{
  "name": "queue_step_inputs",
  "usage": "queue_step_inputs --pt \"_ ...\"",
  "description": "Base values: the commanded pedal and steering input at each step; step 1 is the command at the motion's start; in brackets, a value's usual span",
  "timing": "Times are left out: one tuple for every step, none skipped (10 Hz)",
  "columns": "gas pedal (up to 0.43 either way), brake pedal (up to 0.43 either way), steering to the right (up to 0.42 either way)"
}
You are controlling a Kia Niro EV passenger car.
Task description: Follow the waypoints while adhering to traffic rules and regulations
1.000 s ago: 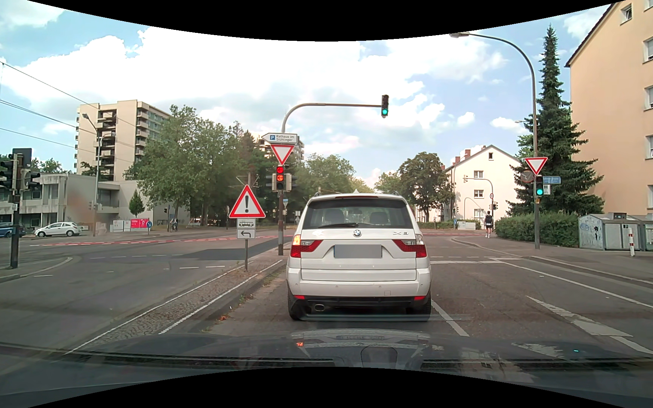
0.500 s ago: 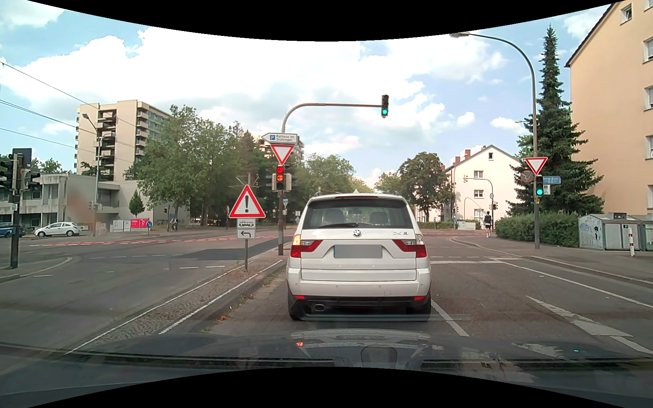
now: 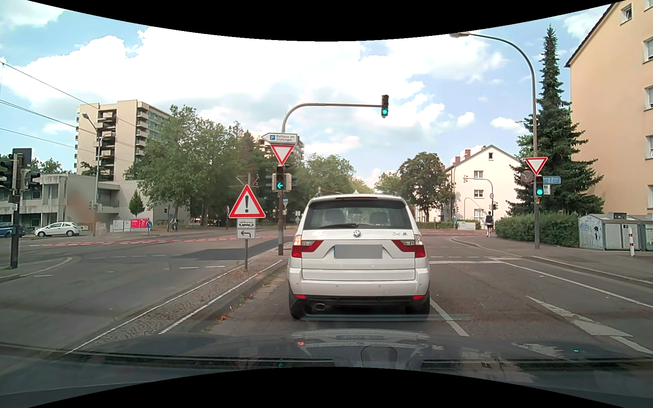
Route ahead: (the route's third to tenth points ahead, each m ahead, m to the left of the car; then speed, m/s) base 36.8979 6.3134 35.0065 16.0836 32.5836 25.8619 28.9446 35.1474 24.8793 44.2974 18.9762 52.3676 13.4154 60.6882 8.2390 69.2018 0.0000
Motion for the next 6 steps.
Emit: queue_step_inputs --pt "0.0 0.305 -0.004" --pt "0.0 0.305 -0.004" --pt "0.0 0.171 -0.004" --pt "0.0 0.0 -0.004" --pt "0.008 0.0 -0.004" --pt "0.22 0.0 -0.004"
